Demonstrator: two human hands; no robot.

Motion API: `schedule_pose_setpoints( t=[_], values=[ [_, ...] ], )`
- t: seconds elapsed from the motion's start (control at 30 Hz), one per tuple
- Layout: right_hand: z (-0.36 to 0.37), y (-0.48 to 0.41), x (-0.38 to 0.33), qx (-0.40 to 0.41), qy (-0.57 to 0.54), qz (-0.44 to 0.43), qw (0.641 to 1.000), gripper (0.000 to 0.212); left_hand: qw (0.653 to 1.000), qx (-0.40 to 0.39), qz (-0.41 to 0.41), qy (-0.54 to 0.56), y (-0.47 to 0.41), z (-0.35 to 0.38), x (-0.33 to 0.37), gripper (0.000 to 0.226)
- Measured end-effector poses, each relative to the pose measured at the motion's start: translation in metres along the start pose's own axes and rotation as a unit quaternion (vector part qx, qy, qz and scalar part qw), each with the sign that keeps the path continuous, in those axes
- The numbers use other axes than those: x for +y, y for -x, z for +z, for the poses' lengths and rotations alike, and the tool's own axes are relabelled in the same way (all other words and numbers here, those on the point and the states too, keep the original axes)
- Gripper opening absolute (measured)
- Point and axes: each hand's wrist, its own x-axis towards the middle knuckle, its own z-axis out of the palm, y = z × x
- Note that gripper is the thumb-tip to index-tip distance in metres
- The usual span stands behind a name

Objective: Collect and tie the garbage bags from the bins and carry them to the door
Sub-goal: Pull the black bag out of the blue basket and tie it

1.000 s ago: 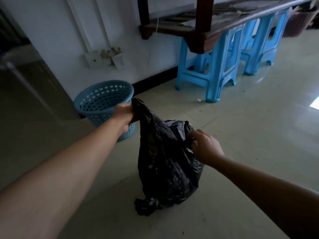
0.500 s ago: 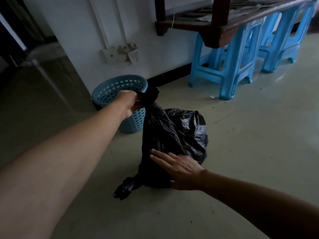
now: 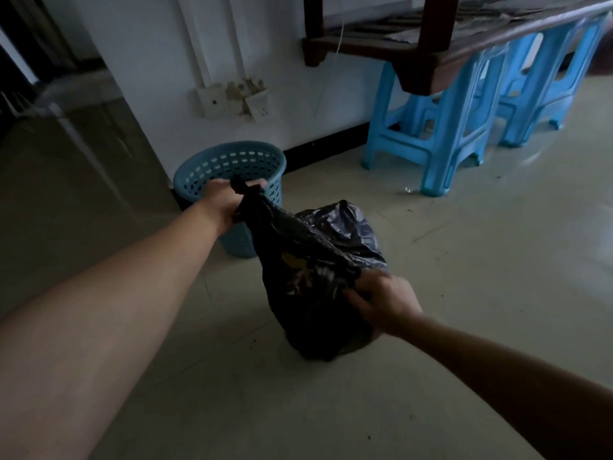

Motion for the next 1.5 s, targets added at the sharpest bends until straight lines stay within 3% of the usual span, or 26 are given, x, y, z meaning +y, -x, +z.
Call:
schedule_pose_setpoints(
  t=[0.07, 0.13, 0.2, 0.27, 0.33, 0.4, 0.47, 0.6, 0.67, 0.73, 0.83, 0.9, 1.07, 1.13, 1.2, 1.27, 1.33, 1.4, 1.5],
  values=[
    [-0.025, -0.020, 0.008, 0.053, -0.108, 0.153, 0.981, 0.038, 0.999, 0.042, -0.011, 0.025, -0.007, 0.003, 0.000, 0.048],
    [-0.050, -0.040, 0.019, 0.119, -0.266, 0.270, 0.918, 0.040, 0.997, 0.053, -0.053, -0.004, -0.010, 0.008, 0.003, 0.035],
    [-0.072, -0.054, 0.026, 0.182, -0.399, 0.340, 0.832, 0.028, 0.992, -0.046, -0.110, -0.045, -0.005, 0.015, 0.008, 0.013],
    [-0.083, -0.060, 0.032, 0.230, -0.469, 0.395, 0.756, 0.023, 0.971, -0.166, -0.149, -0.087, 0.005, 0.019, 0.011, 0.019],
    [-0.087, -0.062, 0.037, 0.245, -0.505, 0.415, 0.716, 0.024, 0.954, -0.236, -0.154, -0.101, 0.015, 0.025, 0.016, 0.022],
    [-0.083, -0.064, 0.040, 0.213, -0.524, 0.397, 0.723, 0.023, 0.955, -0.246, -0.141, -0.091, 0.021, 0.029, 0.022, 0.021],
    [-0.075, -0.063, 0.041, 0.144, -0.509, 0.366, 0.766, 0.026, 0.961, -0.240, -0.128, -0.058, 0.023, 0.033, 0.025, 0.020],
    [-0.059, -0.051, 0.033, -0.037, -0.418, 0.271, 0.866, 0.069, 0.978, -0.170, -0.091, 0.074, 0.020, 0.042, 0.031, 0.020],
    [-0.053, -0.049, 0.027, -0.092, -0.325, 0.243, 0.909, 0.103, 0.984, -0.135, -0.058, 0.096, 0.017, 0.048, 0.036, 0.019],
    [-0.046, -0.048, 0.024, -0.124, -0.158, 0.223, 0.954, 0.129, 0.995, -0.086, 0.005, 0.057, 0.015, 0.055, 0.039, 0.014],
    [-0.029, -0.046, 0.022, -0.095, 0.020, 0.177, 0.979, 0.128, 0.991, -0.007, 0.127, -0.041, 0.017, 0.064, 0.044, 0.011],
    [-0.022, -0.046, 0.020, -0.081, 0.050, 0.161, 0.982, 0.117, 0.983, -0.013, 0.172, -0.060, 0.022, 0.070, 0.050, 0.010],
    [-0.018, -0.048, 0.009, -0.102, 0.061, 0.196, 0.973, 0.116, 0.979, -0.048, 0.189, -0.051, 0.030, 0.075, 0.057, 0.022],
    [-0.015, -0.047, 0.008, -0.120, 0.087, 0.200, 0.969, 0.097, 0.979, -0.048, 0.190, -0.056, 0.032, 0.074, 0.057, 0.012],
    [-0.009, -0.046, 0.008, -0.128, 0.093, 0.182, 0.971, 0.061, 0.978, -0.037, 0.197, -0.059, 0.034, 0.072, 0.056, 0.010],
    [-0.009, -0.045, 0.004, -0.089, -0.009, 0.190, 0.978, 0.030, 0.977, -0.014, 0.204, -0.060, 0.033, 0.068, 0.055, 0.012],
    [-0.017, -0.049, 0.000, -0.018, -0.188, 0.249, 0.950, 0.007, 0.977, 0.006, 0.206, -0.057, 0.032, 0.062, 0.057, 0.015],
    [-0.031, -0.059, 0.001, 0.069, -0.329, 0.291, 0.896, 0.008, 0.979, 0.010, 0.197, -0.047, 0.030, 0.055, 0.060, 0.018],
    [-0.057, -0.073, 0.007, 0.156, -0.431, 0.313, 0.832, 0.018, 0.984, -0.048, 0.168, -0.021, 0.028, 0.052, 0.061, 0.019]
  ],
)
